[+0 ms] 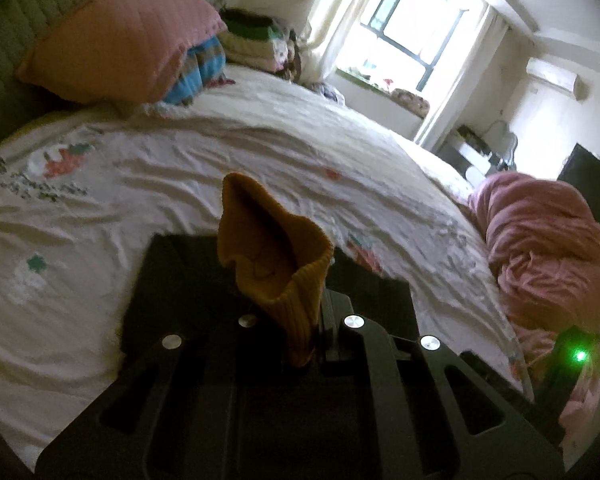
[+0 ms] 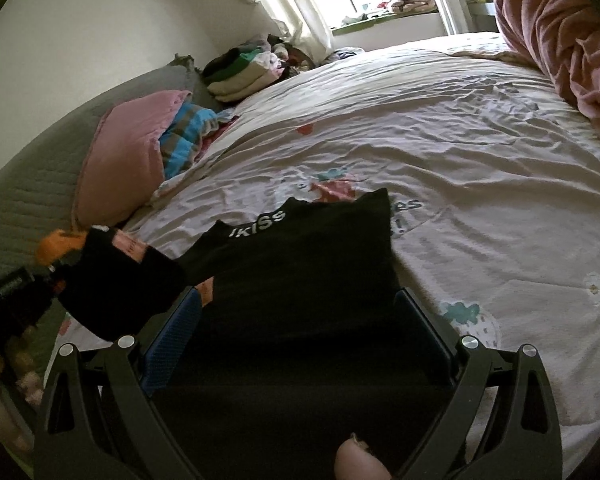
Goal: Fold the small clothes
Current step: 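Carry the sleeve across the shirt body with the left gripper and release it, then grasp the orange cuff lying on the shirt with the right gripper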
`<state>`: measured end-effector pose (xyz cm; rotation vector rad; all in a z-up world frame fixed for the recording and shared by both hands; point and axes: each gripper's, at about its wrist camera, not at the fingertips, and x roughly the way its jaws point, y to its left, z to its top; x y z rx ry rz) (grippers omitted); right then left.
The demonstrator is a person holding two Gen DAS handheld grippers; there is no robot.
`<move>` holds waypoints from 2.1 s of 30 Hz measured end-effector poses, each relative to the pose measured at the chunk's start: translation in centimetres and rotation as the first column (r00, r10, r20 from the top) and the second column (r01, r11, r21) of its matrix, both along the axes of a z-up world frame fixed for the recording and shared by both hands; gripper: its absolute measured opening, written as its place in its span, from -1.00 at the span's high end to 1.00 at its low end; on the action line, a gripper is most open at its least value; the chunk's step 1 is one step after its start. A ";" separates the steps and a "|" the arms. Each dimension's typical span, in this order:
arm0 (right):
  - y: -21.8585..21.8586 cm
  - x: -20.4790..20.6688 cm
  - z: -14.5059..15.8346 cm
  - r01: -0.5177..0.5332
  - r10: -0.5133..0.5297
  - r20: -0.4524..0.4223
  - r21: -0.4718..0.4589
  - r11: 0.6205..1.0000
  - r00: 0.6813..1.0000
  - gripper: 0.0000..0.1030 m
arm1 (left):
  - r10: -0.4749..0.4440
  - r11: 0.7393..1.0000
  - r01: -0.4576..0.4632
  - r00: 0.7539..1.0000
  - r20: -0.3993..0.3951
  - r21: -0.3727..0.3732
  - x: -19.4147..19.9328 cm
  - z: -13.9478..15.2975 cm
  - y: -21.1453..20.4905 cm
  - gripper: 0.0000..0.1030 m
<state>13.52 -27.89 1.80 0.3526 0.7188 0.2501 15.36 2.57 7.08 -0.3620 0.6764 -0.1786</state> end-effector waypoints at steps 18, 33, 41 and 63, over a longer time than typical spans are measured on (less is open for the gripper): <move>-2.9 1.0 -1.6 0.103 -0.103 -0.061 0.006 0.995 0.993 -0.87 | -0.231 0.973 0.231 0.961 -0.151 -0.019 1.2 -6.4 -6.8 0.19; 3.3 1.6 -5.3 -0.149 0.131 -0.209 -0.075 0.986 0.969 -0.42 | 0.027 1.000 -0.027 0.994 -0.104 0.004 -0.1 -4.4 1.3 -0.64; 6.1 1.7 -7.1 -0.229 0.208 -0.261 -0.051 0.972 0.943 0.75 | 0.155 0.988 -0.154 0.985 -0.074 0.022 -1.4 -3.6 5.5 -0.73; 7.4 4.9 4.5 -0.270 0.350 0.150 -0.389 0.881 0.925 0.84 | 0.235 0.971 -0.232 0.970 -0.060 0.050 -1.4 -3.7 8.1 -0.73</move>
